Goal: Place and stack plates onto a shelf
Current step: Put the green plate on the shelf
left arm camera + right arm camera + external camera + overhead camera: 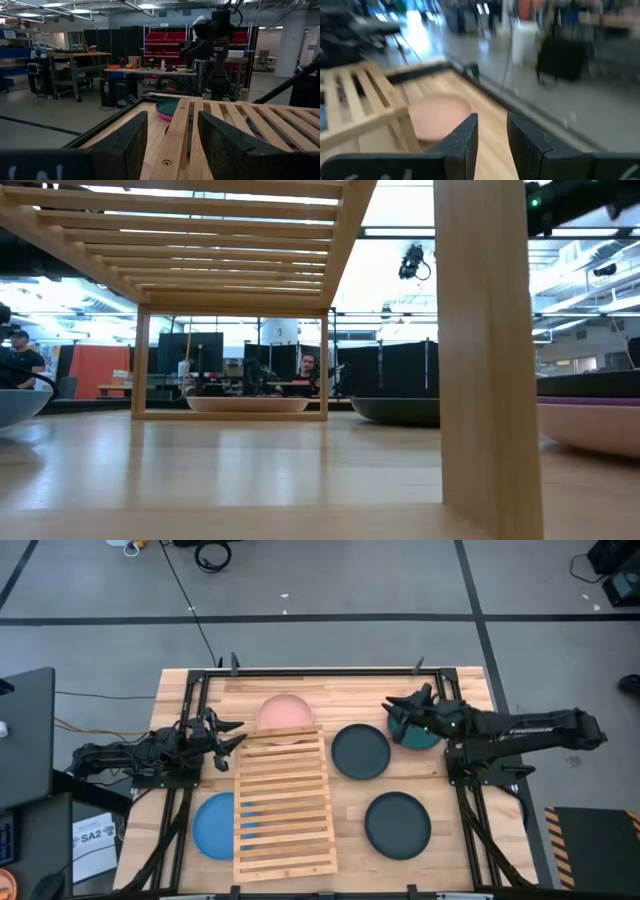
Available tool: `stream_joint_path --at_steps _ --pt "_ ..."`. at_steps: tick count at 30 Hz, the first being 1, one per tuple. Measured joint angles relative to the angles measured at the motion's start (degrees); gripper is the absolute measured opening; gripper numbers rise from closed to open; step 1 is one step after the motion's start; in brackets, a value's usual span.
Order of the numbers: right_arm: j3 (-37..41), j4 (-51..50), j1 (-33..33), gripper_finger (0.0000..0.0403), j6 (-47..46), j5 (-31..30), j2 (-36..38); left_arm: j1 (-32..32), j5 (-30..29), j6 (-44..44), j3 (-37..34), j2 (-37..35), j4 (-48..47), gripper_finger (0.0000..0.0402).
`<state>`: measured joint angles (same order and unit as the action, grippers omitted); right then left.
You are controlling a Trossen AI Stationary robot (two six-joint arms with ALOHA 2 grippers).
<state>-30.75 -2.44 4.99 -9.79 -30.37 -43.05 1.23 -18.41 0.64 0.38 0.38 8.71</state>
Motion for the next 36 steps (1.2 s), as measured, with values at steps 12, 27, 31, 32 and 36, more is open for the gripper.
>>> stream_joint_path --at_steps 12,27,31,32,36 --pt "-6.8 -28.6 4.7 0.0109 -15.8 12.9 -0.5 0.0 0.0 0.0 0.0 0.0 0.0 0.0181" --pt "-6.8 -35.1 4.9 0.0109 -17.5 17.2 -10.7 0.0 0.0 0.0 0.0 0.0 0.0 0.0181" --pt "-6.8 -35.1 4.9 0.0109 -17.5 17.2 -14.5 0.0 0.0 0.0 0.0 0.0 0.0 0.0181" --pt "-6.8 -35.2 4.9 0.0109 -17.5 17.2 -15.4 0.0 0.0 0.0 0.0 0.0 0.0 0.0181" --pt "-6.8 -35.8 4.9 0.0109 -17.5 17.2 -19.0 0.0 0.0 0.0 0.0 0.0 0.0 0.0181"
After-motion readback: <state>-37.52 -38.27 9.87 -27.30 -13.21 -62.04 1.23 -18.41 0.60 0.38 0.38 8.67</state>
